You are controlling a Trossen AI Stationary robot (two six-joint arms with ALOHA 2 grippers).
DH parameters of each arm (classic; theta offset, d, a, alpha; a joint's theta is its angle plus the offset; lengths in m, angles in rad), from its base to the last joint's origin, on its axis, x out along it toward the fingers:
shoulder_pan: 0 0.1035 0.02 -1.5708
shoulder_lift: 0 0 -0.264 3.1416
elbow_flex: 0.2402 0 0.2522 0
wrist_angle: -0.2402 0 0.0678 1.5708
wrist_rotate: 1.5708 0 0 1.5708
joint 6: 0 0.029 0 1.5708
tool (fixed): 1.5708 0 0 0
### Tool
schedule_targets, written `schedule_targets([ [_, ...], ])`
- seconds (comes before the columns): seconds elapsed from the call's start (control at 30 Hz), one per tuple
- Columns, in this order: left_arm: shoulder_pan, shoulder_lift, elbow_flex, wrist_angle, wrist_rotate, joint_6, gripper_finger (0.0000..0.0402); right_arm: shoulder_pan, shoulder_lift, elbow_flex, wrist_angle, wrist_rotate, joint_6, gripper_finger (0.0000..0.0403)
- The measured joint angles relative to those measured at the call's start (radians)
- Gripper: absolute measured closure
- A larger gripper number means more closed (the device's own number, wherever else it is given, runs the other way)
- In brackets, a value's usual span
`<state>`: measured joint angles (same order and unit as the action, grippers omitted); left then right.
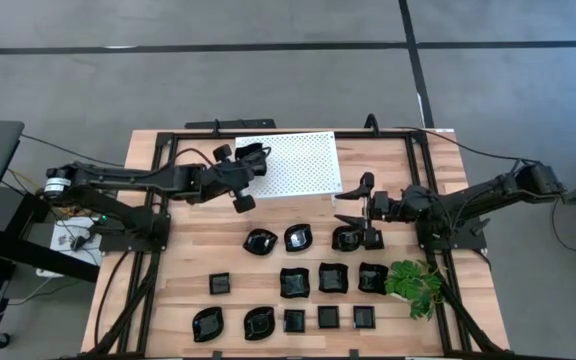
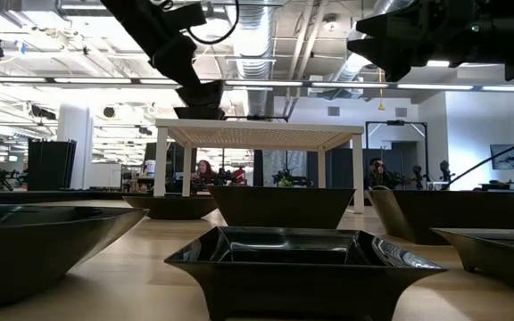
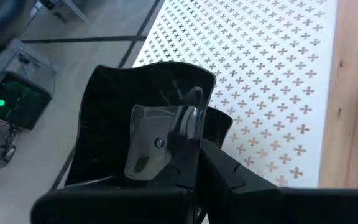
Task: Pick & Place Mini shaped plates
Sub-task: Stack the black distorted square plate on top of the black distorted square plate on the shelf
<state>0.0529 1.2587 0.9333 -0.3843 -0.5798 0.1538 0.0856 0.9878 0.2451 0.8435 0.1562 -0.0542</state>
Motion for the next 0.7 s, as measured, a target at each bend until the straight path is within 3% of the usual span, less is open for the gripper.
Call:
schedule_targets([
  [0.17, 0.0, 0.0, 0.0, 0.0, 0.001, -0.001, 0.039, 0.0, 0.0, 0.0, 0.0, 0.0, 0.001, 0.0159],
  [0.53, -0.005, 0.008, 0.0, 0.002, 0.001, -0.001, 0.0324, 0.0, 0.0, 0.0, 0.001, 0.0, 0.0, 0.0159],
  [0.7, -0.03, 0.004, 0.0, 0.005, -0.032, -0.001, 0.0314, 0.0, 0.0, 0.0, 0.002, 0.0, 0.0, 0.0159],
])
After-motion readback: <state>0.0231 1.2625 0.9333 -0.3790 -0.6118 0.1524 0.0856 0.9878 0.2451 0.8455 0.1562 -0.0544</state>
